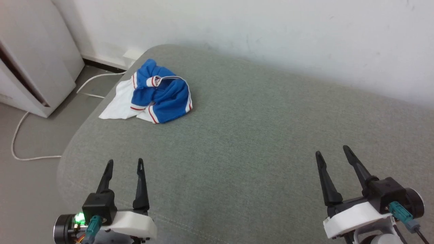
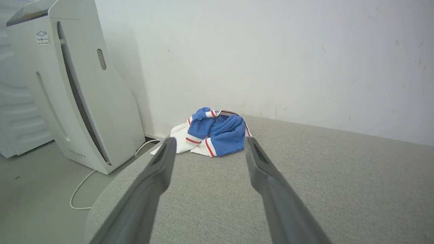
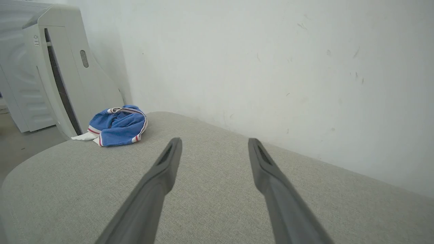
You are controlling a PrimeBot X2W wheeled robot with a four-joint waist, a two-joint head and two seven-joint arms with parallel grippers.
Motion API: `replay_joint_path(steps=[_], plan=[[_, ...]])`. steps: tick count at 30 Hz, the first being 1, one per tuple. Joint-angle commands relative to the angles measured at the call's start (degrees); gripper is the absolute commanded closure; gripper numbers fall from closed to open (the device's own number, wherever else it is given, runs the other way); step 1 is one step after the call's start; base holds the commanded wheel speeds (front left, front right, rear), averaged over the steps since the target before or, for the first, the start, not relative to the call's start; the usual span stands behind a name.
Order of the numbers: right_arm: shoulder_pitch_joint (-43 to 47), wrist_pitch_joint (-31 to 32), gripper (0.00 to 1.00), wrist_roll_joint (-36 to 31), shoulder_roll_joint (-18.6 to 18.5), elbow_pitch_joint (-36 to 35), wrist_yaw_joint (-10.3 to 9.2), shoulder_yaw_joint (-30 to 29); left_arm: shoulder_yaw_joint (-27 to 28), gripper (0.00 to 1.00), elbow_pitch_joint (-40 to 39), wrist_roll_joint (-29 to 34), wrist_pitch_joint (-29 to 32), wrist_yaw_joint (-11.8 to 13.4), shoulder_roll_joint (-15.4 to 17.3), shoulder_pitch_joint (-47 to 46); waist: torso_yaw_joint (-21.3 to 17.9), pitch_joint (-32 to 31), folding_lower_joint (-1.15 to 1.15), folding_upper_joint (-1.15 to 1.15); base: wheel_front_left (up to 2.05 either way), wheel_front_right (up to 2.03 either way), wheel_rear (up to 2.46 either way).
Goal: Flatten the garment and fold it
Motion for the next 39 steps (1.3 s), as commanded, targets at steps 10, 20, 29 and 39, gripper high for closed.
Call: replay_joint_path(steps=[10,20,29,39], plan=[[0.5,-1.6,0.0,2.2,0.2,0.6,-0.1,0.3,0.1,0.0,0.5,-0.2,-1.7,0.7,0.0,1.1,3.3,-0.1,0.0,-0.01,0.0,0.0,0.0],[0.6,-2.8,0.0,2.2,0.2,1.1,-0.1,0.3,-0.3,0.0,0.5,-0.6,-2.9,1.4,0.0,1.3,5.9,0.2,0.0,-0.01,0.0,0.0,0.0],[0.8,-3.9,0.0,1.6,0.2,1.5,-0.11,0.6,-0.7,0.0,0.7,-1.2,-3.9,2.2,0.0,1.4,8.4,0.4,0.0,-0.01,0.0,0.0,0.0],[0.6,-4.6,0.0,1.0,0.2,1.8,-0.12,1.3,-0.9,0.0,0.6,-2.1,-4.7,2.9,0.0,1.4,10.2,0.8,0.0,-0.01,0.0,0.0,0.0]])
